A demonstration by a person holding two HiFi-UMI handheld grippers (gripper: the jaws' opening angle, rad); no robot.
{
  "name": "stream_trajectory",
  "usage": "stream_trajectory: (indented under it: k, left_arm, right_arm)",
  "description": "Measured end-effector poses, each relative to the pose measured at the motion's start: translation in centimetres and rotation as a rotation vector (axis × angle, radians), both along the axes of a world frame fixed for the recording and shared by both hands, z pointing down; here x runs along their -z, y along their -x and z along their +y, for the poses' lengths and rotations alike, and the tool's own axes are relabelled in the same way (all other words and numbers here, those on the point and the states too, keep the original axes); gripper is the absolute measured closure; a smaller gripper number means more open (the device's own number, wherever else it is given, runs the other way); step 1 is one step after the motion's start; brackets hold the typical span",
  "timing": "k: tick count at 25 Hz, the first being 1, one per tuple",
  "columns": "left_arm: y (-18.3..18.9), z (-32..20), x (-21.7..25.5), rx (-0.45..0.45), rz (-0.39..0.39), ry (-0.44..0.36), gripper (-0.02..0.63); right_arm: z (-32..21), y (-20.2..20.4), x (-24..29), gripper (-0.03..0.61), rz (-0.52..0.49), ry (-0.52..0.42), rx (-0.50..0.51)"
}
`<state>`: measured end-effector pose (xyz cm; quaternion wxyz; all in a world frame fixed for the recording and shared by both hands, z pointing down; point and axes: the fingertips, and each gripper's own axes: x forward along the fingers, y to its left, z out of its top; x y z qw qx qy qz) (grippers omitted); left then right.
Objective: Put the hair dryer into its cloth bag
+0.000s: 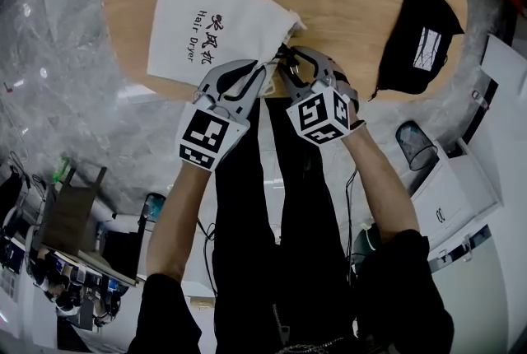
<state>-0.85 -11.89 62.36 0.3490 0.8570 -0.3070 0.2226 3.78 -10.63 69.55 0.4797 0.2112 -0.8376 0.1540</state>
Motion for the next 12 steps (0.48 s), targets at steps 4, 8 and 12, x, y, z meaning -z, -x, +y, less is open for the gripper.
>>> stream_trajectory:
  k: [4,8,12]
  left_arm:
    - [-0.1,-0.1,0.1,-0.004,0.010,-0.005,0.571]
    - [-0.4,0.0,0.2,-0.010,0.039,-0.006,0.571]
    - [-0.5,0.0,0.2,-0.014,0.060,-0.005,0.571]
  right_arm:
    - [-0.6,1.9,0.2,0.408,-0.053,-0.006,0.025]
    - [-1.0,3.6,0.8,0.407,-0.152,0.033,0.033]
    - [-1.5,4.7,0.5,0.407,-0.171,0.043,0.059]
